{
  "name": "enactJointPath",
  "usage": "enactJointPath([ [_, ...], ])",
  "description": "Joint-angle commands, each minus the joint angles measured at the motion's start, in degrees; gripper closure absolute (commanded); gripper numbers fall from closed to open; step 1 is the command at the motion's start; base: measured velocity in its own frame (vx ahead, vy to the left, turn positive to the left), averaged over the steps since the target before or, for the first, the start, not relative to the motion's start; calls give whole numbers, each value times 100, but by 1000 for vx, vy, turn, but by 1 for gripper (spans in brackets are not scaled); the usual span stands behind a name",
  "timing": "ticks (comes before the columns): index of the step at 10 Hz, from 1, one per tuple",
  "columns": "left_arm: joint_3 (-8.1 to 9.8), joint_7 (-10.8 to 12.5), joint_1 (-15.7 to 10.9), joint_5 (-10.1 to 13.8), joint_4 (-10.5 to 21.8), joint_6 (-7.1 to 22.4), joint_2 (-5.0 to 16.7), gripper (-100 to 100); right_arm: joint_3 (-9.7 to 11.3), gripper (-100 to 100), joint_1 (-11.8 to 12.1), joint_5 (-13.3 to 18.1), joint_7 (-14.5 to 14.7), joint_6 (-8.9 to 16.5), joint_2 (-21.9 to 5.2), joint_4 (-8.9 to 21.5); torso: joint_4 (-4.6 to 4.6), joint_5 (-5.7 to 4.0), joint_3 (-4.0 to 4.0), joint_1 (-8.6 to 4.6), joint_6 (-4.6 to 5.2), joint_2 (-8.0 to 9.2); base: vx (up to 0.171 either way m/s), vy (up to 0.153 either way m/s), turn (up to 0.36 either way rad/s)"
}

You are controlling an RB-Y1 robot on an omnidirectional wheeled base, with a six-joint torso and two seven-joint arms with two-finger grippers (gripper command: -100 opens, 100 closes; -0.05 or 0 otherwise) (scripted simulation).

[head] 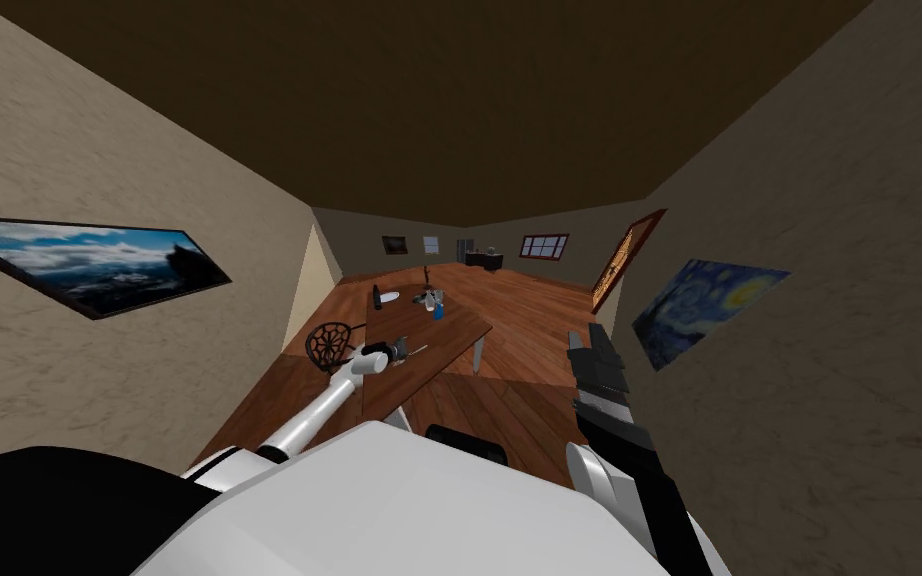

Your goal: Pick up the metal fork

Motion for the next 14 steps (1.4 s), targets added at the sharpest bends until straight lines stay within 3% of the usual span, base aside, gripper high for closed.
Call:
enactJointPath([
  [1, -28, 99, -132, 221, 286, 286, 166, -100, 0, 0, 0, 0, 0, 0, 0, 0, 0, 0, 0, 0, 0, 0, 12, 1, -241],
  [3, -28, 99, -132, 221, 470, 374, 166, -100, 0, 0, 0, 0, 0, 0, 0, 0, 0, 0, -1, 0, 0, -1, 8, 5, -49],
  [4, -47, 192, -254, 375, 710, 647, 298, -100, 0, 0, 0, 0, 0, 0, 0, 0, 0, 1, 0, 0, -2, 1, 11, -1, -175],
  [7, -65, 283, -369, 515, 1170, 1009, 432, -100, 0, 0, -1, 0, 0, 0, 0, 0, 0, 0, -2, -2, 5, -4, 15, 4, -186],
  [8, -84, 372, -477, 641, 1304, 1196, 566, -100, 0, 0, 0, 0, 0, 0, 0, 0, -1, 1, -1, -1, -1, -2, 16, -1, -201],
  [9, -84, 372, -477, 641, 1508, 1316, 566, -100, 0, 0, 0, 0, 0, 0, 0, 0, 0, -1, -2, -2, 4, -4, 17, 3, -115],
  [10, -84, 372, -477, 641, 1508, 1316, 566, -100, 0, 0, 0, 0, 0, 0, 0, 0, -1, 0, -1, -2, -2, -2, 9, 3, 17],
  [11, -104, 458, -576, 753, 1670, 1606, 701, -100, 0, 0, 1, 0, 0, 0, 0, 0, 0, 0, 0, -2, -2, 0, 14, -3, -215],
  [12, -104, 458, -576, 753, 1805, 1612, 701, -100, 0, 0, -1, 0, 0, 0, 0, 0, 0, -1, -1, -4, 5, -2, 17, 4, -116],
  [13, -125, 540, -664, 851, 2002, 1855, 830, -100, 0, 0, 1, 0, 0, 0, 0, 0, -1, 0, -2, -2, -2, -3, 23, 1, -199],
  [14, -125, 540, -664, 851, 2151, 1897, 830, -100, 0, 0, 0, 0, 0, 0, 0, 0, -1, 0, -3, -2, 3, -6, 21, 7, -90],
])
